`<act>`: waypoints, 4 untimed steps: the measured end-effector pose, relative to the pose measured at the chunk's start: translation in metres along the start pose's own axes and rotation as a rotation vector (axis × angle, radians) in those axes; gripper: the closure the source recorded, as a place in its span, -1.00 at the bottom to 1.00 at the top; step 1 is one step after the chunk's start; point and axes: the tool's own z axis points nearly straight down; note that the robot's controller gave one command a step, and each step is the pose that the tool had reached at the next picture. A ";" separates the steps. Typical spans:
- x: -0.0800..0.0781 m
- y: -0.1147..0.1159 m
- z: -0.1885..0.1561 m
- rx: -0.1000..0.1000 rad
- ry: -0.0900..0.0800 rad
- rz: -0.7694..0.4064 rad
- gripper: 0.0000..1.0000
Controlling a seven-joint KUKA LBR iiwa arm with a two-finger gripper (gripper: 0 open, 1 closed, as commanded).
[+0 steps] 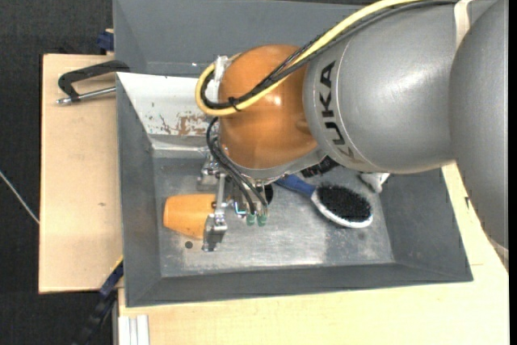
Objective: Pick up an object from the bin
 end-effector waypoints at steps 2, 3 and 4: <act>-0.012 0.031 0.082 -0.006 -0.015 0.070 -1.00; -0.007 0.023 0.085 -0.003 -0.007 0.268 -1.00; -0.010 0.020 0.113 -0.006 -0.008 0.464 -1.00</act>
Offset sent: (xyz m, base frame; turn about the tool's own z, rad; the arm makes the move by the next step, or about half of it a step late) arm 0.0174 0.0146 -0.1152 0.0601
